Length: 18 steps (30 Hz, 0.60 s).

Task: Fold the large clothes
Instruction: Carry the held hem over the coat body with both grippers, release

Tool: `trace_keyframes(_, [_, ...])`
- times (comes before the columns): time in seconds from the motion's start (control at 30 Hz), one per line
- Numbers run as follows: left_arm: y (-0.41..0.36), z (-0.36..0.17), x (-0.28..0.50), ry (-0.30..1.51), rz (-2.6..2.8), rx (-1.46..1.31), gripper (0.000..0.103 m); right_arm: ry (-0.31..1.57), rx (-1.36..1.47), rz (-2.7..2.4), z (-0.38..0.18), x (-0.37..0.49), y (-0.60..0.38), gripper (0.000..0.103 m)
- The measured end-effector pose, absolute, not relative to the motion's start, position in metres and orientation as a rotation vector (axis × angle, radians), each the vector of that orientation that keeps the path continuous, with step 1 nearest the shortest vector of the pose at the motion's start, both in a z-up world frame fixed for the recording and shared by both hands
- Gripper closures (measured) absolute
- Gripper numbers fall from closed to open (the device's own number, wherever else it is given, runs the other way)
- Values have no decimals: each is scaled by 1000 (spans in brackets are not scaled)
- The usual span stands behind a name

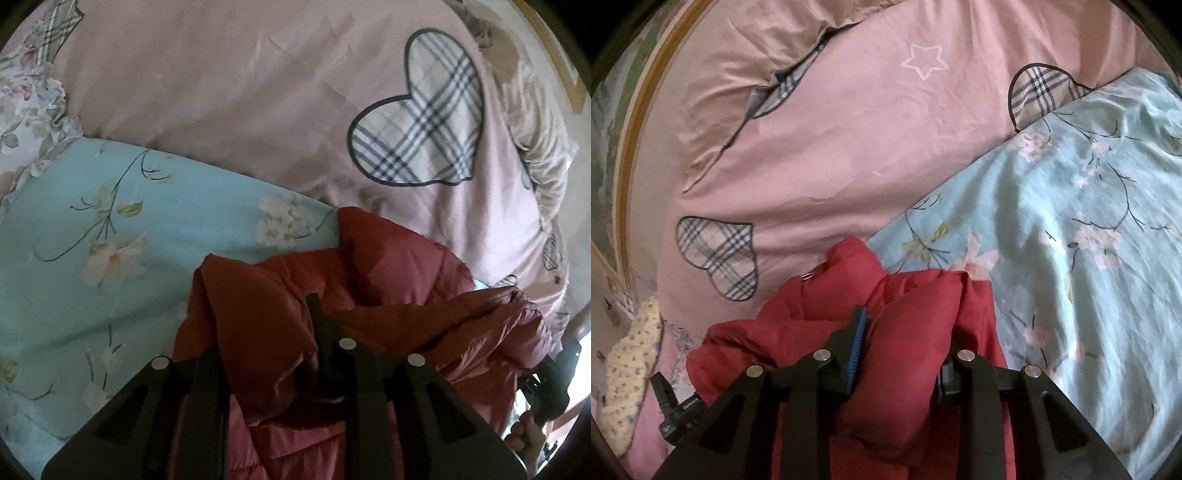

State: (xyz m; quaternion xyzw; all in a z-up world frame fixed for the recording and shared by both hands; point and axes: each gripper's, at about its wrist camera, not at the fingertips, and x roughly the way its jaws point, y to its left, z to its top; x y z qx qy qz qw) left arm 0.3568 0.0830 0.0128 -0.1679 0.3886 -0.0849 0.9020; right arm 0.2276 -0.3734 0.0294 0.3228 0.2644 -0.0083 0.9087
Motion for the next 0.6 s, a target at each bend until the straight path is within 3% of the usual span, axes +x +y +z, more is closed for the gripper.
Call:
trace_keyframes(0.4, [74, -4, 391, 831, -154, -353, 82, 545, 703, -65, -2, 265, -388, 73])
trace_keyframes(0.6, [83, 17, 367, 819, -174, -357, 74, 551, 693, -59, -3, 273, -386, 73])
